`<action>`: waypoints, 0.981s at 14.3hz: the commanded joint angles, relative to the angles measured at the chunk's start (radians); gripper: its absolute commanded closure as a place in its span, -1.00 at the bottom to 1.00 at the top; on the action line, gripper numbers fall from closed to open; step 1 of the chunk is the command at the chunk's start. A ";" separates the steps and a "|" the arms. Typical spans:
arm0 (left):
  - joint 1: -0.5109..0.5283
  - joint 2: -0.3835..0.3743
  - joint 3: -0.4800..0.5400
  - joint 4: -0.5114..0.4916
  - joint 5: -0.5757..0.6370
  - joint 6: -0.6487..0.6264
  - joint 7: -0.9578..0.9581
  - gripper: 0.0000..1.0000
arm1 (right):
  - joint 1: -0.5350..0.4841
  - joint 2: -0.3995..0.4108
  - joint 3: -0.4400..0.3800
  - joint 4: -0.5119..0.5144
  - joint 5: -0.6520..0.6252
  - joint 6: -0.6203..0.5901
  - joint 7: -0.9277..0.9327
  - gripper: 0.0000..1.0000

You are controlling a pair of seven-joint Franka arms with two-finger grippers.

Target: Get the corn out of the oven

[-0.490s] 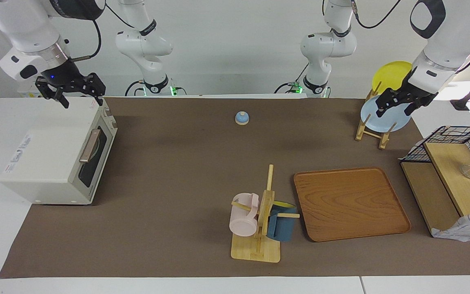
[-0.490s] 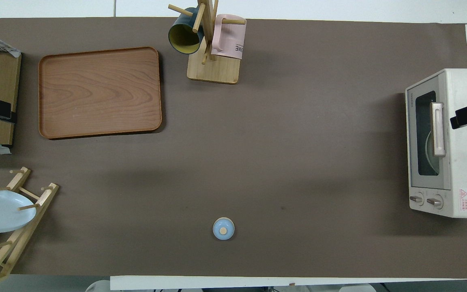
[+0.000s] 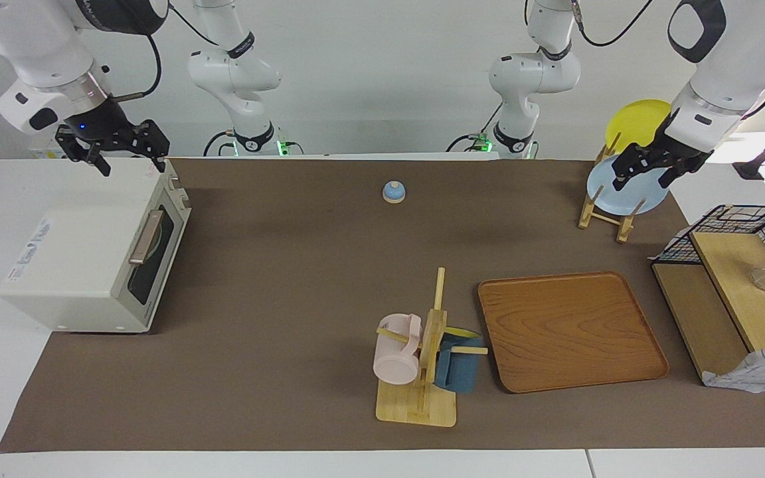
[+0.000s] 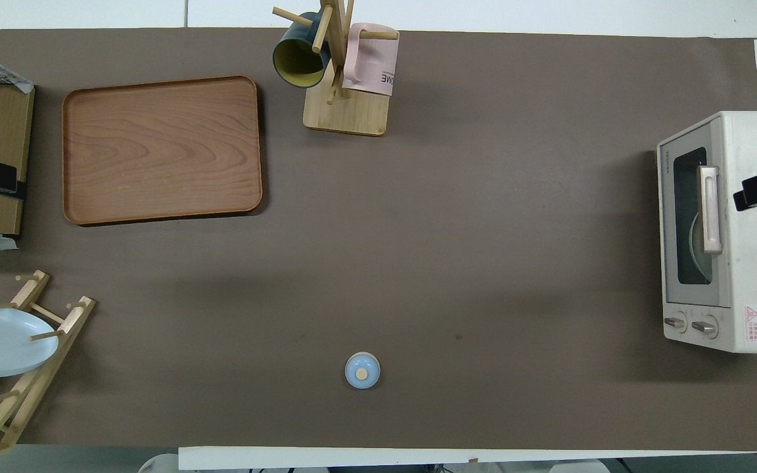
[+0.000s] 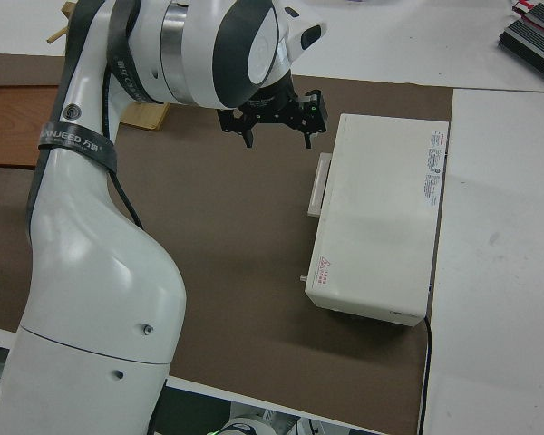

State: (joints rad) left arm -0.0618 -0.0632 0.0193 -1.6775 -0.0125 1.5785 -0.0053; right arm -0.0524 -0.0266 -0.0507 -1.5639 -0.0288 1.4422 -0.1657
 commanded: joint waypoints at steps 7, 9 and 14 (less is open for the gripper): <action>0.011 -0.007 -0.004 -0.004 -0.007 -0.009 0.015 -1.00 | -0.011 -0.065 0.014 -0.186 -0.006 0.143 -0.008 1.00; 0.010 -0.007 -0.004 -0.004 -0.009 -0.009 0.015 -1.00 | 0.005 -0.050 0.012 -0.258 -0.075 0.251 0.026 1.00; 0.004 -0.007 -0.004 -0.004 -0.007 -0.009 0.015 -1.00 | 0.002 0.027 0.012 -0.294 -0.152 0.287 0.138 1.00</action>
State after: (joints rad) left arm -0.0615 -0.0632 0.0187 -1.6775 -0.0125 1.5785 -0.0052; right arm -0.0467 0.0002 -0.0429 -1.8341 -0.1398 1.7096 -0.0586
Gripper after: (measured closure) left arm 0.000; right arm 0.987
